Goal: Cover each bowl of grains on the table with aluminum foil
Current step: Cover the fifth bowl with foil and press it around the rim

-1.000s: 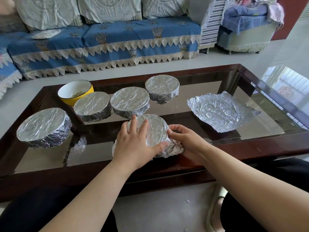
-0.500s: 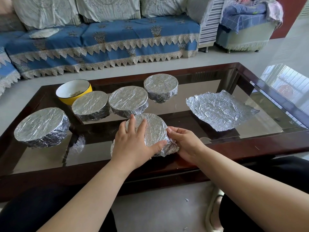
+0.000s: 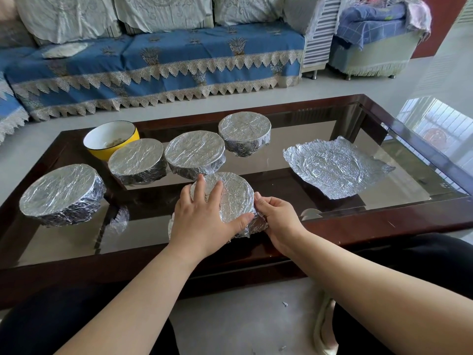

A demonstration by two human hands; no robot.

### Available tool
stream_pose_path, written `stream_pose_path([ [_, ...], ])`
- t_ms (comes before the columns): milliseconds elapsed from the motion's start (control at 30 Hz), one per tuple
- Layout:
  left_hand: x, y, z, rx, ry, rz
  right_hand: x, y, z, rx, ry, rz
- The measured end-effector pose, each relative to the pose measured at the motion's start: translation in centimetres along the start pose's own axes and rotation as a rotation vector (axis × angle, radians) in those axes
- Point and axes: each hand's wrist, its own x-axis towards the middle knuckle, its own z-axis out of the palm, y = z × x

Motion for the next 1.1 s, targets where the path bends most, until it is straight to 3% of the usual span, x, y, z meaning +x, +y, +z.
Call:
stream_pose_path([
  [367, 0.1, -0.1, 0.1, -0.002, 0.032, -0.022, 1.1, 0.3, 0.6, -0.224, 0.118, -0.001],
  [633, 0.0, 0.1, 0.2, -0.004, 0.031, -0.029, 1.0, -0.1, 1.8, -0.384, 0.222, -0.171],
  [900, 0.1, 0.1, 0.1, -0.002, 0.021, -0.039, 1.3, -0.5, 1.3, -0.613, 0.237, -0.223],
  [1100, 0.2, 0.1, 0.2, -0.006, 0.026, -0.037, 0.6, -0.7, 0.9, -0.646, 0.316, -0.271],
])
